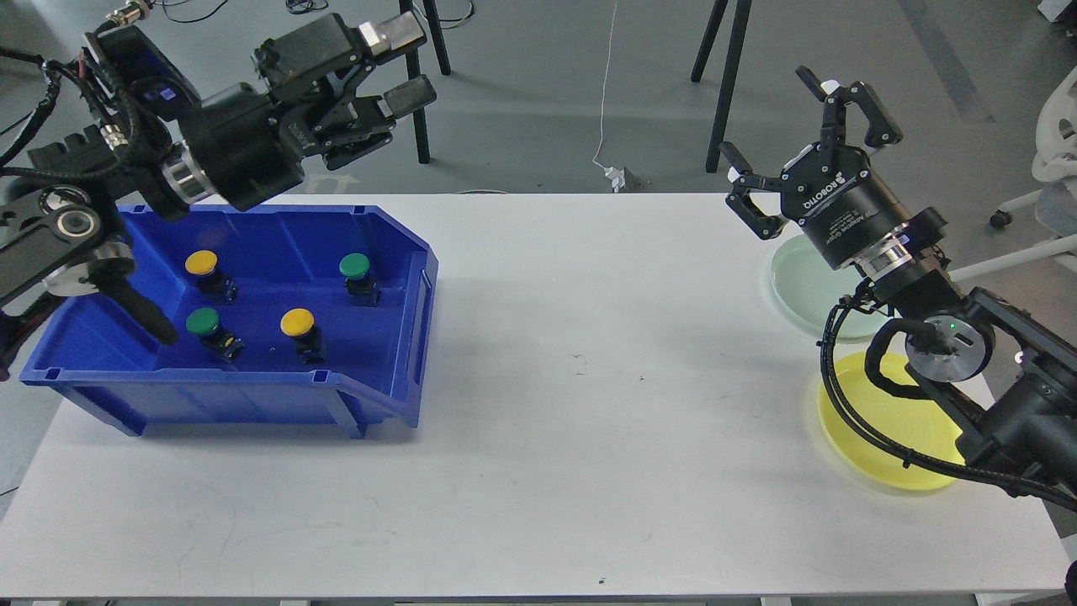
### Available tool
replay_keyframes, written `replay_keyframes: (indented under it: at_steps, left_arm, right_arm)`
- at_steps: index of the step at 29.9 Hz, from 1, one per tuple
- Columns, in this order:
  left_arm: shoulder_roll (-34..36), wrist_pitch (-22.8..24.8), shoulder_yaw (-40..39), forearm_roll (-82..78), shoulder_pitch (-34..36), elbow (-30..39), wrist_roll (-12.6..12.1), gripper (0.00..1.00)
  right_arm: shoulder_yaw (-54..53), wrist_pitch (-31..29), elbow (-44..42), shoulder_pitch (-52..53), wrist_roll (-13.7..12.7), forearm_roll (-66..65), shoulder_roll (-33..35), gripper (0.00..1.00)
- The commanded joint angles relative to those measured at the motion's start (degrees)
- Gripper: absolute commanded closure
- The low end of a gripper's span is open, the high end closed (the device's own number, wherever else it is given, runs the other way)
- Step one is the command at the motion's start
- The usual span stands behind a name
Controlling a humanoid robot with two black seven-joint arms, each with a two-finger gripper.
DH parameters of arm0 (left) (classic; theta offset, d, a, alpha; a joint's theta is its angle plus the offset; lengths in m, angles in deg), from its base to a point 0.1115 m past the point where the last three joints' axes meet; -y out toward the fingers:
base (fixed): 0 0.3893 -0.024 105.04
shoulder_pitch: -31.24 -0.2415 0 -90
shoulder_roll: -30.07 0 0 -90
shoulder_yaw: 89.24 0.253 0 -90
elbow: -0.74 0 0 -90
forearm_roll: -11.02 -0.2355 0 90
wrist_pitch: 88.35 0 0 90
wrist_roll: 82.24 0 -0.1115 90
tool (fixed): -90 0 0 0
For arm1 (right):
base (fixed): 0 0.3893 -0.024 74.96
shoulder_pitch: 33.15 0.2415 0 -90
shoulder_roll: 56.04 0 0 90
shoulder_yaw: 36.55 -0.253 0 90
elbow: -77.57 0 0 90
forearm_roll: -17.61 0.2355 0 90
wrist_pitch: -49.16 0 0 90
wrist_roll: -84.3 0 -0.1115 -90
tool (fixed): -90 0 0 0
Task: Pass button and place on color plate
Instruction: 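Move the left gripper down into the blue bin toward a yellow button, then grasp the yellow button in the bin with the left gripper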
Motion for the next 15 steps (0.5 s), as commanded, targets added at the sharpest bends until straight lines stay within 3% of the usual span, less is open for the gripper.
replay_keyframes:
  at_steps: [1, 7, 15]
  left_arm:
    - [7.81, -2.2, 12.68, -12.2, 7.24, -0.25, 0.0, 0.14]
    - [11.52, -5.63, 27.82, -25.14, 14.2, -2.89, 0.0, 0.14]
    - [10.55, -5.81, 34.51, -30.08, 13.58, -9.47, 0.0, 0.14]
  right_arm:
    - [-0.97, 0.0, -0.09, -0.58, 0.04, 0.0, 0.0, 0.01]
    - [-2.2, 0.0, -0.53, -1.9, 0.04, 0.0, 0.0, 0.01]
    - [-2.64, 0.0, -3.51, -2.08, 0.04, 0.0, -1.66, 0.01]
